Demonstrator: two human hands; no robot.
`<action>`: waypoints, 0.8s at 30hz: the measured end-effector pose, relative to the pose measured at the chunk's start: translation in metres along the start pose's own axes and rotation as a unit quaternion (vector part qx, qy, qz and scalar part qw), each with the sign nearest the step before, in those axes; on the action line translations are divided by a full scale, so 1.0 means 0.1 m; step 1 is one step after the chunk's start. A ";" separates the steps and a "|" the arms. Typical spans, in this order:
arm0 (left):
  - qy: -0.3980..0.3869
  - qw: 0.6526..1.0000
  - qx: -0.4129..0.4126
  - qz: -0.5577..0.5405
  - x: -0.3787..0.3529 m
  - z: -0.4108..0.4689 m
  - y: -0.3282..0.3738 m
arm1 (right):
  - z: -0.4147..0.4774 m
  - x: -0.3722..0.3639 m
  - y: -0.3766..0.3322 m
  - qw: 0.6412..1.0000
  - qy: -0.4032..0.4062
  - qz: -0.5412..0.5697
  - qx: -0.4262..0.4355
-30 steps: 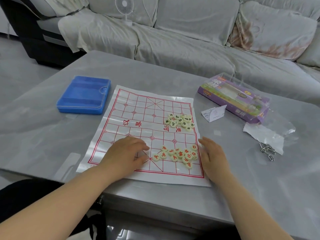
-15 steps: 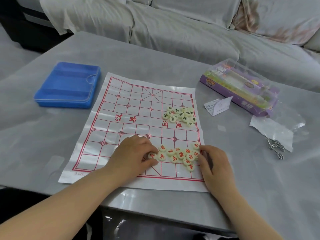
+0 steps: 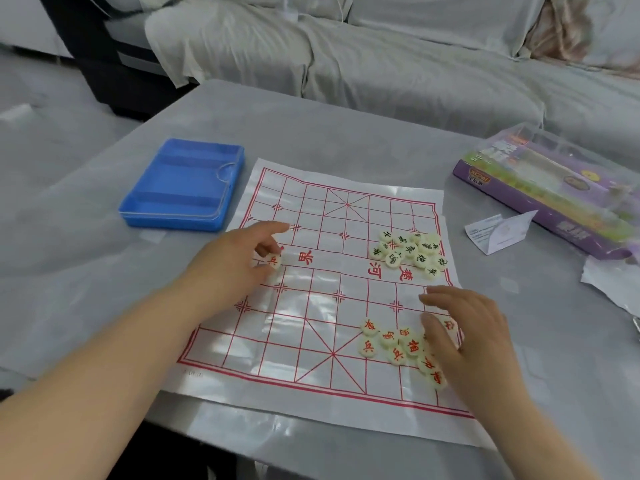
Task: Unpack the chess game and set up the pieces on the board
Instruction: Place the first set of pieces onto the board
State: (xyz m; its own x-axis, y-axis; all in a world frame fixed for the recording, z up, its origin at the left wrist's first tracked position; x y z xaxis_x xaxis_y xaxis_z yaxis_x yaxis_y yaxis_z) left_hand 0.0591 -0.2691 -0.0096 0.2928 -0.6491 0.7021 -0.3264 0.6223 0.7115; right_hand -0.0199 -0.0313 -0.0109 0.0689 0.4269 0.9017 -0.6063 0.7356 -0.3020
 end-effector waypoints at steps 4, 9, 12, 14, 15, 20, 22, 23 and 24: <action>-0.005 0.999 0.017 -0.027 -0.01 0.07 -0.21 | -0.04 -0.05 -0.09 0.996 0.024 -0.058 0.061; 0.017 0.999 0.019 -0.034 0.13 0.08 -0.34 | -0.09 -0.10 -0.24 0.990 0.049 -0.062 0.117; 0.029 0.999 0.032 -0.018 0.21 0.03 -0.42 | -0.17 -0.20 -0.33 0.986 0.023 -0.058 0.152; 0.022 0.999 0.033 -0.025 0.22 -0.01 -0.45 | -0.20 -0.22 -0.39 0.986 0.017 -0.065 0.150; 0.019 0.999 0.033 -0.028 0.22 -0.03 -0.46 | -0.20 -0.22 -0.41 0.987 0.014 -0.080 0.141; 0.012 0.999 0.036 -0.015 0.27 -0.08 -0.47 | -0.18 -0.21 -0.43 0.986 -0.011 -0.144 0.089; 0.006 0.999 0.035 -0.021 0.28 -0.08 -0.48 | -0.21 -0.22 -0.41 0.985 -0.017 -0.155 0.077; 0.002 0.999 0.034 -0.026 0.28 -0.09 -0.48 | -0.22 -0.22 -0.42 0.984 -0.021 -0.164 0.072; 0.000 0.999 0.034 -0.029 0.28 -0.09 -0.49 | -0.22 -0.22 -0.44 0.982 -0.024 -0.173 0.068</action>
State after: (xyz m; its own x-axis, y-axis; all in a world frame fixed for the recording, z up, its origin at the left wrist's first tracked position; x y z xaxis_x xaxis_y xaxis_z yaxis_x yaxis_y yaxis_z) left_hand 0.0912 -0.3135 -0.0245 0.3130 -0.6833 0.6596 -0.3696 0.5521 0.7474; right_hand 0.0221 -0.0614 -0.0241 0.2552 0.1357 0.9573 -0.6535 0.7539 0.0674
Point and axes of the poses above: each hand's wrist, its own z-axis towards the middle knuckle, its own x-axis out of the back of the hand, y = z × x, the point moved 8 cm from there along z, towards the middle knuckle, and after that the axes turned 10 degrees about -z, right-handed, at the moved point
